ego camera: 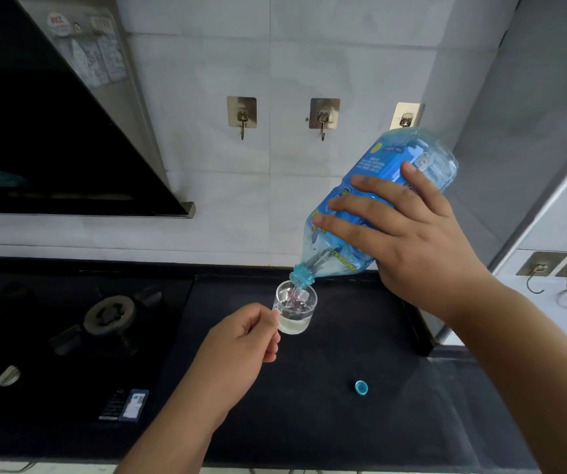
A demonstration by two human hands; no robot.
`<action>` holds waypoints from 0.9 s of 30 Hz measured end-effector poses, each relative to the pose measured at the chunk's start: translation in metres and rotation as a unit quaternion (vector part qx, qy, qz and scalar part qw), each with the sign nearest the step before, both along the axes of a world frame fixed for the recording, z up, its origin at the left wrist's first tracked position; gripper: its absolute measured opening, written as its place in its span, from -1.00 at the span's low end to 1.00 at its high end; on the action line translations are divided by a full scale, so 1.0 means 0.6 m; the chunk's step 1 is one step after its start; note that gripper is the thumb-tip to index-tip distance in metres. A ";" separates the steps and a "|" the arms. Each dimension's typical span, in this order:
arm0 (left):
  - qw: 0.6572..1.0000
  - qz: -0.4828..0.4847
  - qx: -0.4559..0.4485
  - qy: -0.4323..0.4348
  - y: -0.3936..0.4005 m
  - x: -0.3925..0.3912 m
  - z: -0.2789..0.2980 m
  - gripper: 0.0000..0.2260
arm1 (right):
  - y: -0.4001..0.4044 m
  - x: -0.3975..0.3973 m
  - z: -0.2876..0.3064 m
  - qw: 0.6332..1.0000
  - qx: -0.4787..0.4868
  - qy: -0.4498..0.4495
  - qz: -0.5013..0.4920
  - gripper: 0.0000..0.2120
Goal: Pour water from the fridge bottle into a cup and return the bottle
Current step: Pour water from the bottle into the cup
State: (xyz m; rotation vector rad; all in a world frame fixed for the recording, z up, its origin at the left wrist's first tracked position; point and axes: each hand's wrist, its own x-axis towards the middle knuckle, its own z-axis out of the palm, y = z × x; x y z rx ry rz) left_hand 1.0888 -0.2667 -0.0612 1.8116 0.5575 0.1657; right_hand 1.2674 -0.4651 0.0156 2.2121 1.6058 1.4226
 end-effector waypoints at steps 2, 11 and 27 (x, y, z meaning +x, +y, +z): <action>1.000 -0.001 0.001 -0.003 0.000 0.001 0.001 -0.70 | 0.003 -0.001 -0.001 1.000 0.001 0.000 0.000 -0.49; 1.000 0.000 0.005 0.000 -0.003 0.003 0.002 -0.70 | 0.000 -0.004 0.008 1.000 0.018 -0.018 0.003 -0.44; 1.000 -0.002 -0.003 0.015 -0.007 0.004 -0.011 -0.70 | -0.011 -0.006 -0.015 1.000 0.028 -0.003 -0.014 -0.44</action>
